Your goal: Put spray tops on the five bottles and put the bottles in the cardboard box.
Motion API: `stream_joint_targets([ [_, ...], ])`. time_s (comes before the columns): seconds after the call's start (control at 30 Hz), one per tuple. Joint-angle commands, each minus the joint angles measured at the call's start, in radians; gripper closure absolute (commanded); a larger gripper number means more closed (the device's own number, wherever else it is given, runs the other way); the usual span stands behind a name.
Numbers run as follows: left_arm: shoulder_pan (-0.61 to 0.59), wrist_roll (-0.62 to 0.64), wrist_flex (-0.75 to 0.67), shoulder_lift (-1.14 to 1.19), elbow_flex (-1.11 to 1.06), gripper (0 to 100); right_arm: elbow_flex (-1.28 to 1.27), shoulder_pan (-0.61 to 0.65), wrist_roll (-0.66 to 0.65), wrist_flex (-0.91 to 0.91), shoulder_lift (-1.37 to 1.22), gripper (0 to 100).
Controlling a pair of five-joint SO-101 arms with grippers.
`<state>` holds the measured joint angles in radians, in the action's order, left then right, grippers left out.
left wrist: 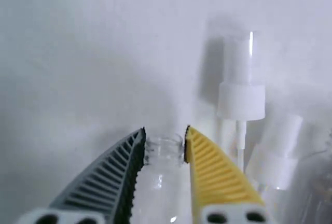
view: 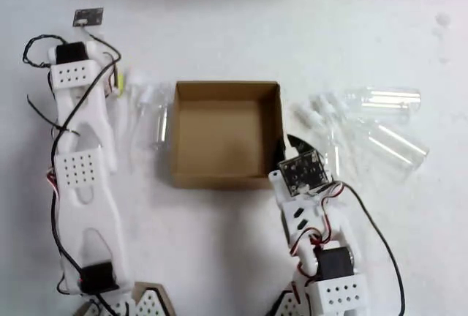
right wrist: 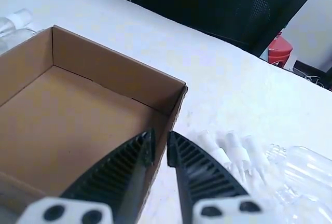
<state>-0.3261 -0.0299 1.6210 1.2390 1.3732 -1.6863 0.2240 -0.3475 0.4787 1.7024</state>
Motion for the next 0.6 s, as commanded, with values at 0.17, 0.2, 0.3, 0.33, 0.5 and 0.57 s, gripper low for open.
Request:
stream_joint_targets([
  [0.17,0.001,0.009,0.068,-0.064,0.118,98,-0.009,-0.007,-0.012,-0.028,-0.005,96.7],
  [0.2,0.010,0.009,0.100,-0.081,0.152,98,-0.009,-0.007,-0.012,-0.028,-0.005,96.7],
  [0.3,0.044,0.008,0.170,-0.140,0.264,98,-0.009,-0.007,-0.012,-0.028,-0.005,96.7],
  [0.33,0.051,0.008,0.170,-0.162,0.282,98,-0.009,-0.007,-0.012,-0.028,-0.005,96.7],
  [0.5,0.073,0.011,0.172,-0.292,0.252,98,-0.009,-0.010,-0.012,-0.028,-0.005,96.7],
  [0.57,0.082,0.012,0.172,-0.361,0.187,98,-0.009,-0.010,-0.012,-0.028,-0.005,96.7],
])
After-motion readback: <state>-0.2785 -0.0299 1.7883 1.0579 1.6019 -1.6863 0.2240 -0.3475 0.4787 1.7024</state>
